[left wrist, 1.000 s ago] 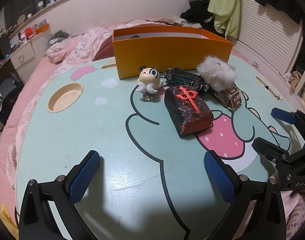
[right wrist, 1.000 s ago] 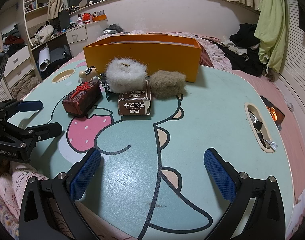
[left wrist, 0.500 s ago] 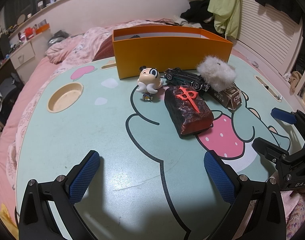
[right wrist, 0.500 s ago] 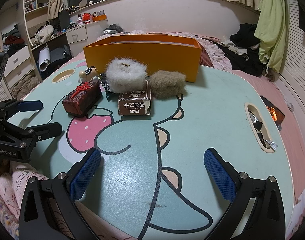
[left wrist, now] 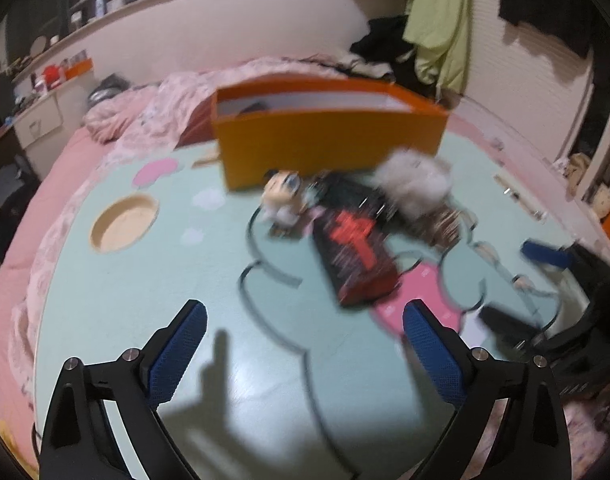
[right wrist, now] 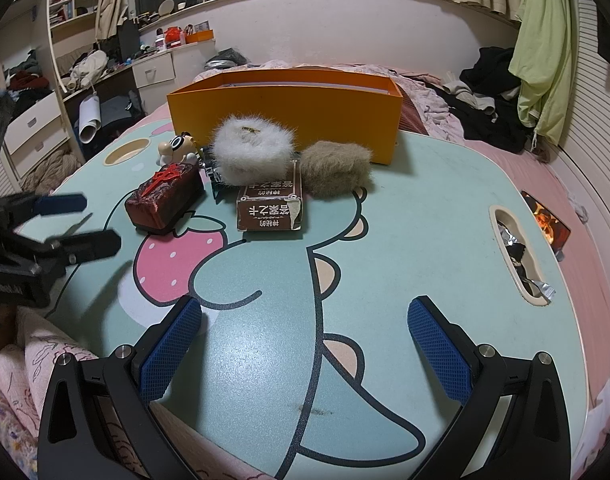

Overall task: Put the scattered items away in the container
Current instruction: 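Lower the left tool onto the dark red tile and close on it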

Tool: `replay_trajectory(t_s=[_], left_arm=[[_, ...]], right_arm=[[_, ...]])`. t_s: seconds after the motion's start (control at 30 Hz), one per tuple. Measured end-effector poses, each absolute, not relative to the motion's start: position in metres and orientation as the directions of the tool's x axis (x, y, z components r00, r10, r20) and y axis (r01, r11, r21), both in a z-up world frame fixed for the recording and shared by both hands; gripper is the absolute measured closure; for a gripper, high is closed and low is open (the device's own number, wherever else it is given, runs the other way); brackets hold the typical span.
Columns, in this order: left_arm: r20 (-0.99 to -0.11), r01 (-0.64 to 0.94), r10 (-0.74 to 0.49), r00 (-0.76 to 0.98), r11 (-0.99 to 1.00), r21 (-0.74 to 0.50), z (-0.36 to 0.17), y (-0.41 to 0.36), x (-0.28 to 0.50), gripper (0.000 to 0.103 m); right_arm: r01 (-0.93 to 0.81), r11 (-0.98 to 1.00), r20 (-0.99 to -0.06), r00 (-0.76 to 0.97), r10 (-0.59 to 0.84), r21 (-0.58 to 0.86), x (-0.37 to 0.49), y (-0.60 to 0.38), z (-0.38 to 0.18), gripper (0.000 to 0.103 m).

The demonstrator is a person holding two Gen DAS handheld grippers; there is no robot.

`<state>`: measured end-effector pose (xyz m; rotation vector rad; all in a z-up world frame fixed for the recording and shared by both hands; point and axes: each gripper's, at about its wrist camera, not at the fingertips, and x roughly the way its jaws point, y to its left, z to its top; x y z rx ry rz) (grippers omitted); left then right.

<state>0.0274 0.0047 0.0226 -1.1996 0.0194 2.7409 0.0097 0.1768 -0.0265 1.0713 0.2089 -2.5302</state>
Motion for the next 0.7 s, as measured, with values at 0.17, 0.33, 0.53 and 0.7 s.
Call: replay_trajectory(t_s=[0.17, 0.33, 0.53, 0.7], left_arm=[[-0.741, -0.175, 0.169, -0.650, -0.982, -0.071, 0.023, 0.025, -0.003, 0.009], [-0.779, -0.196, 0.180, -0.600, -0.978, -0.075, 0.011, 0.030, -0.013, 0.065], [-0.735, -0.172, 0.190, -0.651, -0.980, -0.102, 0.019, 0.007, 0.028, 0.065], [-0.720, -0.145, 0.170, -0.673, -0.985, -0.096, 0.020, -0.005, 0.051, 0.065]], right_arm=[[0.402, -0.915, -0.716, -0.635, -0.289, 0.012, 0.010, 0.177, -0.026, 0.000], [0.403, -0.915, -0.716, -0.636, -0.289, 0.011, 0.010, 0.176, -0.026, 0.000], [0.404, -0.915, -0.715, -0.636, -0.292, 0.013, 0.011, 0.174, -0.026, 0.000], [0.404, -0.915, -0.715, -0.636, -0.291, 0.013, 0.011, 0.174, -0.026, 0.000]])
